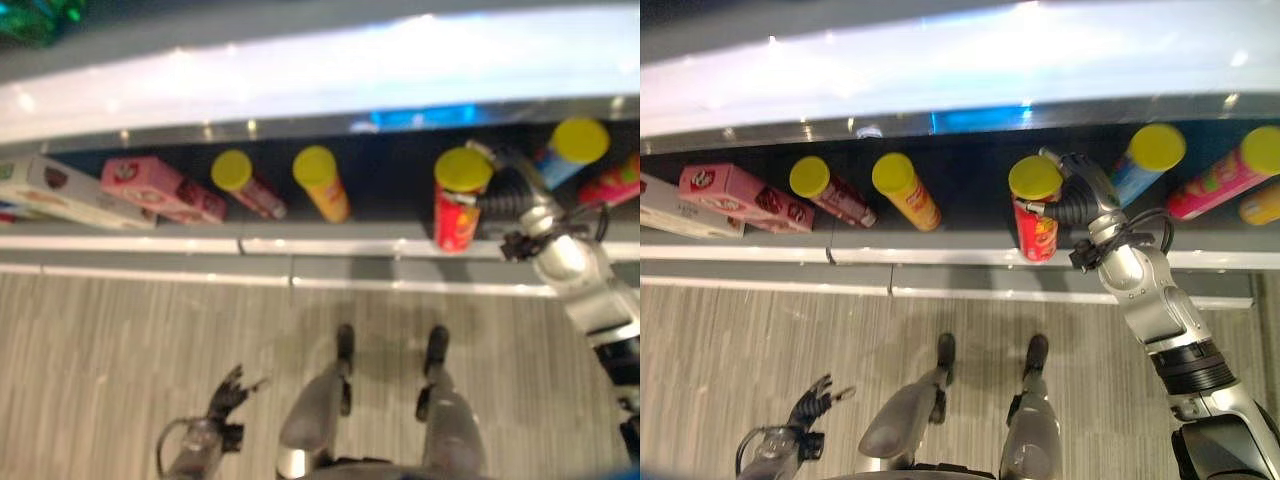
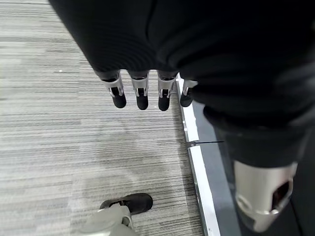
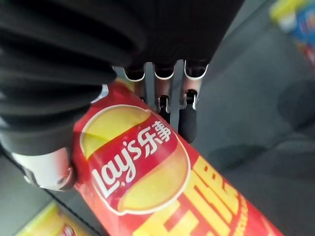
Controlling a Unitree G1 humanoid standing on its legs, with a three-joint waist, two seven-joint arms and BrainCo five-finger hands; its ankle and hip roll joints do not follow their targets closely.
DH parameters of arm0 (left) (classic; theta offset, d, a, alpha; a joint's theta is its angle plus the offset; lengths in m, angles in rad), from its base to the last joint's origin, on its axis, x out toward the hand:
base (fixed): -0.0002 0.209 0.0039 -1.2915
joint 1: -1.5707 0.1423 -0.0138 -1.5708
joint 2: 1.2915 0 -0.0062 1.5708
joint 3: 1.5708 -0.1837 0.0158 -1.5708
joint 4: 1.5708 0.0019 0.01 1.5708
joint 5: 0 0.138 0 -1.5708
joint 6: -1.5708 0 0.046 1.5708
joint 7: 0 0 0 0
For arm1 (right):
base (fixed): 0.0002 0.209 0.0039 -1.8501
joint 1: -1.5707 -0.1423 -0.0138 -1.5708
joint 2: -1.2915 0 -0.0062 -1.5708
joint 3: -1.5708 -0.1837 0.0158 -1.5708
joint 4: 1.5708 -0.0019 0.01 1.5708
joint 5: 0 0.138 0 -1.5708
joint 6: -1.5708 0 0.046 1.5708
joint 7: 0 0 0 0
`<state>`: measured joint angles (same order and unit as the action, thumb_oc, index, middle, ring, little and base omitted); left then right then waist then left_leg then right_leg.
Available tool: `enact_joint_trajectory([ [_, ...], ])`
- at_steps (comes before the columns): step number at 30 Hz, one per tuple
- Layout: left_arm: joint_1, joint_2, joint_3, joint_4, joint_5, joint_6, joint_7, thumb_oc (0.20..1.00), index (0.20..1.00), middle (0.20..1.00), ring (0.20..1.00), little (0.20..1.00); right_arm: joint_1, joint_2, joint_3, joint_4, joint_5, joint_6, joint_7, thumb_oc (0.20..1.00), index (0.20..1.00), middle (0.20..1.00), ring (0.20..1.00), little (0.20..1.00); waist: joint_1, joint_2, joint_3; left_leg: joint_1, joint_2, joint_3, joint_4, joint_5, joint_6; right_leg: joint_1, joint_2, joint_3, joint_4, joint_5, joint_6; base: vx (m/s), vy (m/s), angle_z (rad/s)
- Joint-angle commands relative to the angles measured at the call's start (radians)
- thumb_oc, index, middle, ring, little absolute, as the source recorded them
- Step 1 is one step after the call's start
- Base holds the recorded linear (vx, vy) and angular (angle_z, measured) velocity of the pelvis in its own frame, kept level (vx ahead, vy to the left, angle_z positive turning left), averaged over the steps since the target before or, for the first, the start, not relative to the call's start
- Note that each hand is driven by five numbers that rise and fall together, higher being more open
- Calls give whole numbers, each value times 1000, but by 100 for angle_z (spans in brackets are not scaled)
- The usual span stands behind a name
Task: Put the goods on the table back onto the shelves and tidy them up.
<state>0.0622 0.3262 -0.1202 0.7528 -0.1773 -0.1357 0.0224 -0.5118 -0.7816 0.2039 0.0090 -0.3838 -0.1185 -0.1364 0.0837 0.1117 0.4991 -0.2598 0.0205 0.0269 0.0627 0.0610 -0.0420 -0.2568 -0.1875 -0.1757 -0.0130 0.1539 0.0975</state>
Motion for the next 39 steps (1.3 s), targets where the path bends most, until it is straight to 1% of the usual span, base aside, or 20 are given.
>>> enact_joint_trajectory([
  [1, 14, 68, -33, 9, -65, -24, 44, 1000, 1000, 1000, 1000, 1000, -116, -11, 8, -91, -66, -36, -132, 200, 200, 200, 200, 200, 21, -30, -46, -130, 34, -52, 159, -103, -39, -80, -130, 28, 162, -76, 70, -115, -32, 12],
  [2, 13, 67, -33, 8, -66, -24, 44, 1000, 1000, 1000, 1000, 1000, -119, -11, 10, -89, -67, -36, -133, 200, 200, 200, 200, 200, 20, -29, -48, -136, 34, -53, 163, -105, -39, -85, -130, 28, 165, -77, 70, -77, -15, 13],
  [4, 4, 63, -39, -13, -85, -23, 57, 1000, 1000, 1000, 1000, 1000, -152, -7, 5, -89, -104, -20, -176, 200, 200, 200, 200, 200, 24, -23, -31, -174, 33, -56, 186, -108, -40, -118, -130, 26, 182, -79, 66, -65, -12, 10],
  [5, 4, 63, -38, -13, -85, -23, 57, 1000, 1000, 1000, 1000, 1000, -152, -7, 5, -89, -104, -20, -176, 200, 200, 200, 200, 200, 24, -23, -32, -176, 33, -57, 187, -108, -40, -119, -130, 26, 183, -79, 66, -51, -2, 7],
  [7, -3, 64, -45, -24, -92, -27, 67, 1000, 1000, 1000, 1000, 1000, -197, -7, 13, -83, -149, -9, -214, 200, 200, 200, 200, 200, 29, -13, -22, -199, 33, -58, 205, -117, -42, -141, -132, 30, 198, -87, 66, -27, 6, 4],
  [13, 0, 60, -50, -37, -95, -26, 79, 1000, 1000, 1000, 1000, 1000, -224, -9, 7, -91, -204, 15, -258, 200, 200, 200, 200, 200, 29, -6, -31, -203, 26, -60, 203, -123, -41, -148, -137, 32, 198, -87, 66, 3, 2, 1],
  [15, -1, 63, -58, -50, -87, -30, 83, 1000, 1000, 1000, 1000, 1000, -228, -13, 1, -65, -211, 31, -278, 200, 200, 200, 200, 200, 28, -3, -36, -206, 21, -60, 193, -116, -41, -151, -142, 32, 187, -77, 69, 0, 0, 0],
  [16, 0, 63, -58, -51, -87, -29, 83, 1000, 1000, 1000, 1000, 1000, -227, -13, 1, -65, -211, 31, -279, 200, 200, 200, 200, 200, 29, -2, -35, -203, 24, -60, 196, -122, -42, -148, -140, 32, 189, -82, 70, 0, 0, 0],
  [25, -3, 64, -85, -75, -82, -38, 89, 1000, 1000, 1000, 1000, 1000, -207, 18, -52, 31, -172, 69, -351, 200, 200, 200, 200, 200, 26, 12, -22, -207, 16, -66, 187, -119, -42, -149, -147, 24, 182, -77, 73, 0, 0, 0],
  [32, -8, 66, -103, -89, -87, -43, 103, 1000, 1000, 1000, 1000, 1000, -217, 32, -90, 119, -153, 111, -429, 200, 200, 200, 200, 200, 29, 23, -14, -221, 9, -71, 182, -112, -41, -157, -153, 18, 182, -75, 75, 2, 1, 2],
  [39, -22, 59, -119, -88, -81, -40, 118, 1000, 1000, 1000, 1000, 1000, -218, 43, -127, 129, -146, 138, -486, 200, 200, 200, 200, 200, 30, 29, -7, -236, 9, -74, 182, -110, -43, -167, -155, 12, 181, -72, 78, 1, 0, 1],
])
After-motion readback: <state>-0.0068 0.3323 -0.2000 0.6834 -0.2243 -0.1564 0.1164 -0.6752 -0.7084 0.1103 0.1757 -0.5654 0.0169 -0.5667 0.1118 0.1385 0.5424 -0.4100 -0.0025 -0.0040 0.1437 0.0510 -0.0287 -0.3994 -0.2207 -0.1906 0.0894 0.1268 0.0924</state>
